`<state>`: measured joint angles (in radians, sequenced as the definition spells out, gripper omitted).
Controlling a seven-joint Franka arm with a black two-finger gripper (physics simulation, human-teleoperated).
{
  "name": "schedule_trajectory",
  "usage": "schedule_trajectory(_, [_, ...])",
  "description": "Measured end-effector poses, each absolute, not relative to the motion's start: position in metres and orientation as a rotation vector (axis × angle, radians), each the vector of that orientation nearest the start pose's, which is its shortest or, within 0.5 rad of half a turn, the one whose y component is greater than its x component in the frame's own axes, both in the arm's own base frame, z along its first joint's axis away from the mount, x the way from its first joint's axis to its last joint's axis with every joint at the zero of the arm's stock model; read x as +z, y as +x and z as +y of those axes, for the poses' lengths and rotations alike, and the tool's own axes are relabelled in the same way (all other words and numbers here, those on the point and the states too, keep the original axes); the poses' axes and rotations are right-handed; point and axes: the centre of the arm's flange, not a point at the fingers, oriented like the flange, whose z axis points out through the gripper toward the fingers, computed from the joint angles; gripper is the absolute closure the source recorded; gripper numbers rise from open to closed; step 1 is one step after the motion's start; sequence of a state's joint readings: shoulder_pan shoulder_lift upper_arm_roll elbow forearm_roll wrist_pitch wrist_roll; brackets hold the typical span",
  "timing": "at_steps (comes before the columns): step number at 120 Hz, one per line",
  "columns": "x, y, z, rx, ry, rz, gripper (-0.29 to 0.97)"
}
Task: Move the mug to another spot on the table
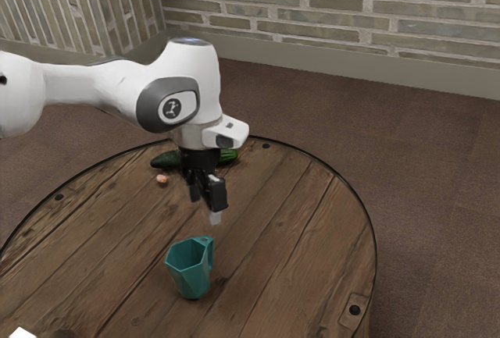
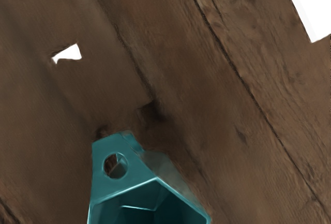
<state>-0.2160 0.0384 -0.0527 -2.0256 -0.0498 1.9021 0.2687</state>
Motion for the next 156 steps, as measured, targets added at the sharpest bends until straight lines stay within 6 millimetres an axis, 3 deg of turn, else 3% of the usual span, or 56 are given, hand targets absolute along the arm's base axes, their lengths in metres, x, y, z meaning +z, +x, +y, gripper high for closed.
schedule_trajectory(12, [0.396, 0.522, -0.146, 0.245, -3.09, 0.714, 0.0])
schedule_trajectory(31, [0.354, 0.535, -0.095, 0.256, -3.142, 0.415, 0.0])
schedule_trajectory(48, [0.322, 0.537, -0.111, 0.267, -3.142, 0.344, 0.0])
schedule_trajectory(84, [0.266, 0.543, -0.113, 0.29, -3.119, 0.218, 0.0])
schedule_trajectory(113, [0.257, 0.542, -0.113, 0.295, -3.099, 0.174, 0.04])
schedule_trajectory(141, [0.259, 0.54, -0.112, 0.338, -3.087, 0.129, 0.51])
schedule_trajectory(156, [0.271, 0.542, -0.108, 0.345, -3.104, 0.074, 0.61])
